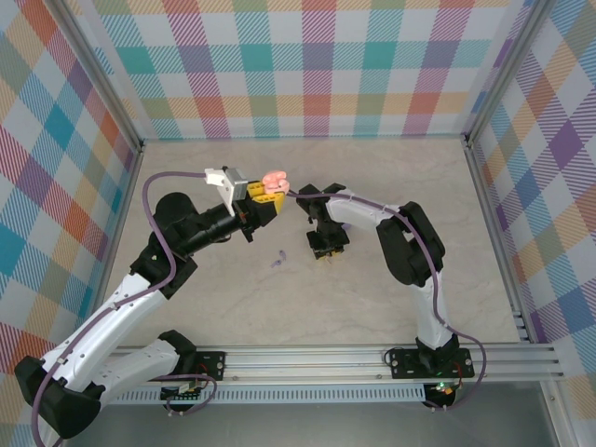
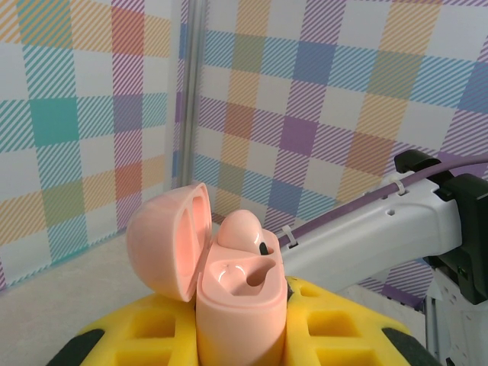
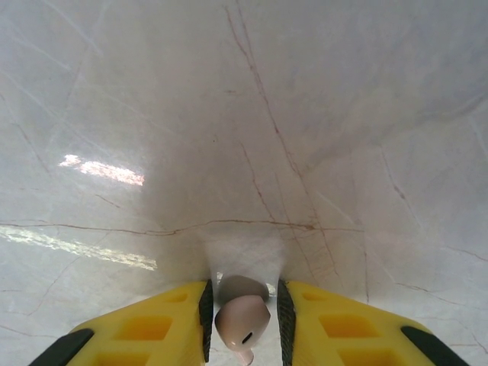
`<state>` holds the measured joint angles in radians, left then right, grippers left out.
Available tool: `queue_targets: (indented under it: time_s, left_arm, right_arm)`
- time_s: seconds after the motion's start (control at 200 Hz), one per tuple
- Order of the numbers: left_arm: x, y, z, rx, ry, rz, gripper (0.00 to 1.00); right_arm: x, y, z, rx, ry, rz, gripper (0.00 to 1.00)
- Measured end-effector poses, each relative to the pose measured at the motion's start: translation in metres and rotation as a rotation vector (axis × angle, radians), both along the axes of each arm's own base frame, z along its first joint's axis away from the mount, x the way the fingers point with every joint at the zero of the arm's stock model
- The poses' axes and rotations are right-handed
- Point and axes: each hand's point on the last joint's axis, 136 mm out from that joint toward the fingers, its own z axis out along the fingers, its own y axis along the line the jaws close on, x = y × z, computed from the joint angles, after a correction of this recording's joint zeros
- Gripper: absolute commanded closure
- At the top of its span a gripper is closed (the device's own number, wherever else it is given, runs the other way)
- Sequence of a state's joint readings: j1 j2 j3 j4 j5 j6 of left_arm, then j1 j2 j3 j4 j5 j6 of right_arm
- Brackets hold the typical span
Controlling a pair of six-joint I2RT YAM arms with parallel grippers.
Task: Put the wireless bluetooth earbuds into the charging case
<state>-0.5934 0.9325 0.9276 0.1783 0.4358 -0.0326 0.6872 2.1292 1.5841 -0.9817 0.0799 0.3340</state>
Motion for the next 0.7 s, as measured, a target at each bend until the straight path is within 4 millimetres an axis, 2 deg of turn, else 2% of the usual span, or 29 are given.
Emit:
queue_targets:
  time_s: [0.33, 0.535, 0.7]
  left_arm:
    - [0.0006, -0.0004, -0.0007, 0.001, 0.002, 0.0, 0.79]
    - [0.001, -0.0007, -0.0013, 0.002, 0.003, 0.0, 0.79]
    - [0.002, -0.0015, -0.0027, 0.004, 0.008, 0.0, 0.79]
  right_arm:
    - [-0.0014, -0.0006, 0.0001, -0.003, 0.005, 0.015, 0.7]
    - [-0.0021, -0.0007, 0.0001, -0.003, 0.008, 0.015, 0.78]
    - [-0.0015, -0.0014, 0.0005, -0.003, 0.006, 0.0, 0.79]
